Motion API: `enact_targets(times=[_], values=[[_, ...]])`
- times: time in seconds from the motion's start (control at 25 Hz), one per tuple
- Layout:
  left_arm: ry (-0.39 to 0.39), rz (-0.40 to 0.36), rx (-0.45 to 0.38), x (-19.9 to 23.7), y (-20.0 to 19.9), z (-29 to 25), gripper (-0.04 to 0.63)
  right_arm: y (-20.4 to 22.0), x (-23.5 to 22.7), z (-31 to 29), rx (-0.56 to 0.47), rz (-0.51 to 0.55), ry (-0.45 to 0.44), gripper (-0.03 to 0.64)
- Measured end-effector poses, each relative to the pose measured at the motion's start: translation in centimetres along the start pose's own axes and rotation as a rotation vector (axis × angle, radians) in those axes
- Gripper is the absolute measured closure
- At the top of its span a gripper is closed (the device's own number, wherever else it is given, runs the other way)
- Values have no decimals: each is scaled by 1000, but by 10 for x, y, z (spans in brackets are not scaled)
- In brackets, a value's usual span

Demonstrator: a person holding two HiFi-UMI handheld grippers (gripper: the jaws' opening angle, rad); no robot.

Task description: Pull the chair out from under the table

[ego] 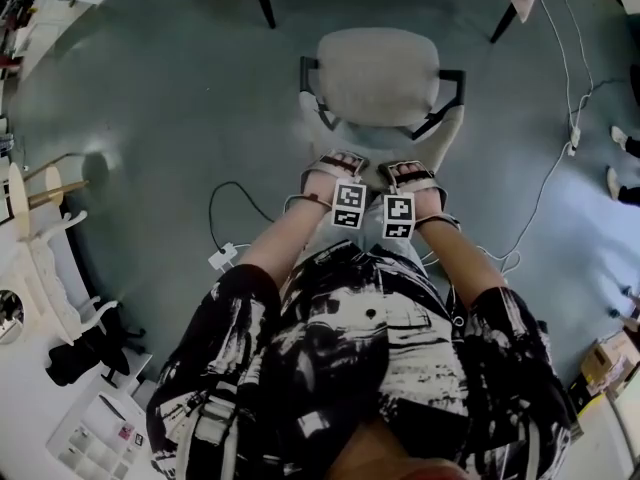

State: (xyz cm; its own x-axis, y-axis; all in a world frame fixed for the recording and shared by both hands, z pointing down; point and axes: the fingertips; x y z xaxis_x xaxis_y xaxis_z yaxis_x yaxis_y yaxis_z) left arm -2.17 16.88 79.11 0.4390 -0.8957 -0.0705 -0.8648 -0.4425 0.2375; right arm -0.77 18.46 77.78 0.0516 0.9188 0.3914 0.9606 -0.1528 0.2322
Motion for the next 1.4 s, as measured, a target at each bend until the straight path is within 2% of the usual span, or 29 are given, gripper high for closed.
enact_targets(times=[0.04,0.12,0.28,0.32,0.44,0.52,0.64,0.72,0.8,0.84,0.92,1.04,1.16,1.4], values=[[-14,8,-15,0,2,10,413,0,-2,9,-16,-10,6,396],[-50,34,-52,2,5,37,419,2,-5,33,-54,-44,20,396],[-116,121,-128,2,11,106,387,5,-32,104,-136,-149,104,396],[-149,144,-154,4,11,128,421,3,-44,125,-158,-189,137,396],[-288,242,-266,28,2,207,426,-6,-95,187,-237,-339,259,396],[-393,336,-394,55,-13,264,426,-15,-139,230,-307,-441,364,397],[-551,451,-643,102,-39,359,433,-31,-214,300,-454,-531,520,397],[-655,454,-815,127,-56,425,440,-46,-260,351,-605,-585,617,397],[-747,451,-1004,144,-69,492,447,-60,-299,404,-781,-716,683,399],[-774,476,-1094,149,-73,522,453,-64,-313,428,-852,-781,700,399],[-810,509,-1203,155,-76,569,459,-67,-335,470,-944,-819,726,402],[-885,451,-1215,163,-77,614,471,-71,-358,515,-1038,-799,786,417],[-952,411,-1203,168,-71,641,505,-82,-372,537,-1078,-774,829,430],[-972,429,-1201,167,-67,659,560,-97,-379,554,-1087,-769,859,464]])
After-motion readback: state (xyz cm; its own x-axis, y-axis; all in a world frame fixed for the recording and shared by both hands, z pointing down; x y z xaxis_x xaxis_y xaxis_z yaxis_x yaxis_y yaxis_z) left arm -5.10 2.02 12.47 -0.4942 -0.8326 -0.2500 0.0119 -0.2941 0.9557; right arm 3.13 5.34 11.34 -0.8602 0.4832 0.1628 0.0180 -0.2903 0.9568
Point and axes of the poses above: the fingertips, and each gripper's own axes: z backward along the fingers, x to its left, y out of its underside, and after that the axes turned 9 degrees about y, right-handed
